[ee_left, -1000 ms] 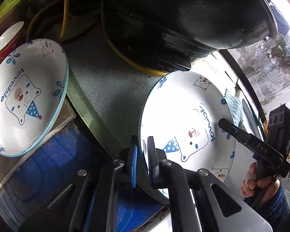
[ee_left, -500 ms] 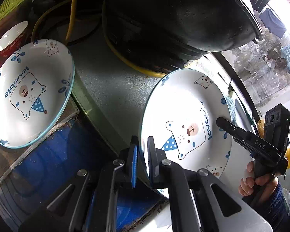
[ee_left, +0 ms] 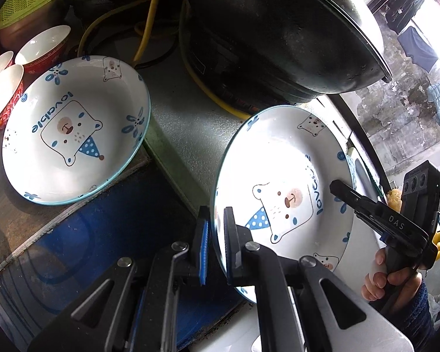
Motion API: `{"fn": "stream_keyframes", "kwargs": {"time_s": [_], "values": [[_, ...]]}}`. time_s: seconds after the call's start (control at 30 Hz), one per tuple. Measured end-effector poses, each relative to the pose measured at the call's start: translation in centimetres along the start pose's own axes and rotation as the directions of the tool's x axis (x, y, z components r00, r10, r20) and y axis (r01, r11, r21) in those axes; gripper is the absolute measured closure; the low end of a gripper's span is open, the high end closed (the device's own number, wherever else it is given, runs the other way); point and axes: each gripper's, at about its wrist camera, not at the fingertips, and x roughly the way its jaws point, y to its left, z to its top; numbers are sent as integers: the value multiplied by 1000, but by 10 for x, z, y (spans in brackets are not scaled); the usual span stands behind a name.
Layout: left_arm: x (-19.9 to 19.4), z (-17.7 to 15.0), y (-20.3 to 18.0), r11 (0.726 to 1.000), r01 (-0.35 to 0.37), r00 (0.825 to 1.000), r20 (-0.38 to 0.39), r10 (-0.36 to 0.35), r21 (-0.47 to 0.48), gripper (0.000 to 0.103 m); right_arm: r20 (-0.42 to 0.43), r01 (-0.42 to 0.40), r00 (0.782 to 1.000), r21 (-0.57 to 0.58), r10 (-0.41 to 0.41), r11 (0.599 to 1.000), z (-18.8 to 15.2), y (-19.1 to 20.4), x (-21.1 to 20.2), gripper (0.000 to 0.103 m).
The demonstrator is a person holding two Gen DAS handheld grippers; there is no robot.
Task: Organize plates and bowls
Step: 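Lift the bear plate from the rack and carry it toward the leaf-pattern plate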
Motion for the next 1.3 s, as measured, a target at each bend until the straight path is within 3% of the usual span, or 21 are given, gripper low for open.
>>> {"fn": "stream_keyframes", "kwargs": {"time_s": [0.53,1.3], "values": [[-43,-14,47,995,-17,997,76,24,-96,96,-44,-35,999,-99,30,994,-25,66,16,93],[-127,-64,153,965,-47,979,182,96,-258,96,-147,-118,986,-254,83,960,-62,177,58,93]]}}
